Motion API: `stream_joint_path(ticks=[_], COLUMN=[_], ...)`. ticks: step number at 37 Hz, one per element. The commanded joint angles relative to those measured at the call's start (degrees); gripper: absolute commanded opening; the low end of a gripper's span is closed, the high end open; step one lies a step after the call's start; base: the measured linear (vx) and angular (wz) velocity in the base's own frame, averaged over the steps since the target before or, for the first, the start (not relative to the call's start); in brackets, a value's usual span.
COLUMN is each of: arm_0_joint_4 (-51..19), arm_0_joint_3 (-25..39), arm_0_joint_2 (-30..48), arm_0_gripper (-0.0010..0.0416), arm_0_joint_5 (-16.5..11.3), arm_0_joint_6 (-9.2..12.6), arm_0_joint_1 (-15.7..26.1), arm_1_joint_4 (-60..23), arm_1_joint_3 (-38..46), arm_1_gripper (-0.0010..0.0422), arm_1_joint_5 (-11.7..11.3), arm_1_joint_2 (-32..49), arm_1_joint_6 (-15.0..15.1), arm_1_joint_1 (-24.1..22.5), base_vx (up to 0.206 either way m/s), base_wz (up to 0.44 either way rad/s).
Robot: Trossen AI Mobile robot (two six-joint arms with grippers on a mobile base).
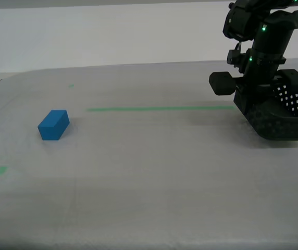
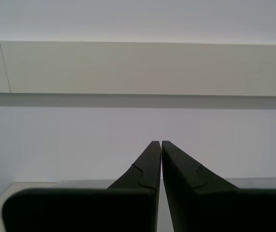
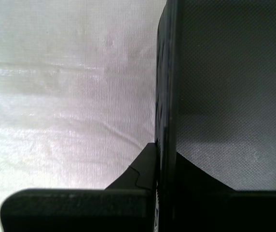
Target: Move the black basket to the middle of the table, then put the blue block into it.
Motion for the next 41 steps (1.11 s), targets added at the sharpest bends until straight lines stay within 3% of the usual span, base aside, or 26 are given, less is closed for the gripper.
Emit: stream_joint_path(ticks=[1, 6, 16, 22, 41], arm_0_joint_4=[-1.53, -6.38, -15.91, -17.22, -19.85], arm_0_joint_3=[0.11, 2.19, 10.43, 14.62, 24.65], arm_0_joint_2=[-1.33, -2.29, -2.43, -2.34, -2.34], arm_0_gripper=[-0.0001, -0.0001, -0.0001, 0.0, 0.0], arm_0_joint_5=[0.26, 0.48, 3.52, 3.91, 3.85], arm_0_joint_6=[0.94, 1.18, 1.79, 5.44, 11.69], arm_0_joint_1=[0.13, 0.46, 3.21, 5.7, 10.19], arm_1_joint_4=[0.31, 0.31, 0.31, 0.31, 0.31], arm_1_joint_3=[0.02, 0.02, 0.02, 0.02, 0.02], arm_1_gripper=[0.0, 0.0, 0.0, 0.0, 0.0], arm_1_joint_5=[-0.04, -0.04, -0.04, -0.04, -0.04], arm_1_joint_2=[-0.02, -0.02, -0.02, -0.02, -0.02], arm_1_joint_6=[0.09, 0.09, 0.09, 0.09, 0.09], arm_1_joint_1=[0.0, 0.0, -0.02, -0.02, -0.02], base_vx=[0.0, 0.0, 0.0, 0.0, 0.0], base_wz=[0.0, 0.0, 0.0, 0.0, 0.0])
